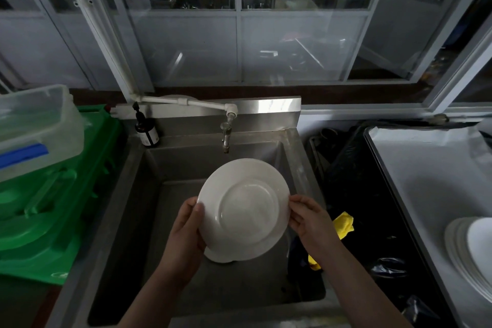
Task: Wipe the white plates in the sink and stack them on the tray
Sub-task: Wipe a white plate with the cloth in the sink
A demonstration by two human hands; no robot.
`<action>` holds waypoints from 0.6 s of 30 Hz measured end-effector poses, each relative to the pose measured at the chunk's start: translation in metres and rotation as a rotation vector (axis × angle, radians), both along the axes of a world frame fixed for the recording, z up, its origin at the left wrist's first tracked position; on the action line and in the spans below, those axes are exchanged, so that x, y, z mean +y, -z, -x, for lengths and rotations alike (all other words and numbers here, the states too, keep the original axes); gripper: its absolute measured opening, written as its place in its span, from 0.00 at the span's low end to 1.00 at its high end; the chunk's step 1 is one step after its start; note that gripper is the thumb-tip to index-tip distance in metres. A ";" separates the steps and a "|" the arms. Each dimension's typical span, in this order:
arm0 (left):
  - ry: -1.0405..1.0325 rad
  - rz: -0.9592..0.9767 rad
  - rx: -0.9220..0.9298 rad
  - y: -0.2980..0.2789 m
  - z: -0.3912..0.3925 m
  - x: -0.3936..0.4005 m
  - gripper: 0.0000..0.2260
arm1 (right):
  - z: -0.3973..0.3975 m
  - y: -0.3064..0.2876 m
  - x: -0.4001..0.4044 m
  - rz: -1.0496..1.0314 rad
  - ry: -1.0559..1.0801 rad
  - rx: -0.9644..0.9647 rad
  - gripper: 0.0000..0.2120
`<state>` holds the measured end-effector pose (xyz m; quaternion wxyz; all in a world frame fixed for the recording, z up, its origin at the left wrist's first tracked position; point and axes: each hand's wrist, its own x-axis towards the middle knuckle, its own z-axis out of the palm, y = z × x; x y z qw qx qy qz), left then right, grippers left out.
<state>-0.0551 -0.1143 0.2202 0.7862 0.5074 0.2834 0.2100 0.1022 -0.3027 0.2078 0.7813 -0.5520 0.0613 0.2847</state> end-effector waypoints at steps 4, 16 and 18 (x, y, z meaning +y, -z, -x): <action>-0.006 -0.035 0.013 0.001 -0.002 0.002 0.08 | -0.004 0.005 -0.007 0.045 -0.031 -0.017 0.05; -0.066 -0.134 0.089 0.008 -0.002 0.002 0.08 | -0.015 0.094 -0.062 1.363 -1.030 -1.306 0.23; -0.066 -0.126 0.096 0.007 -0.002 0.002 0.09 | -0.014 0.110 -0.063 1.502 -1.208 -1.450 0.30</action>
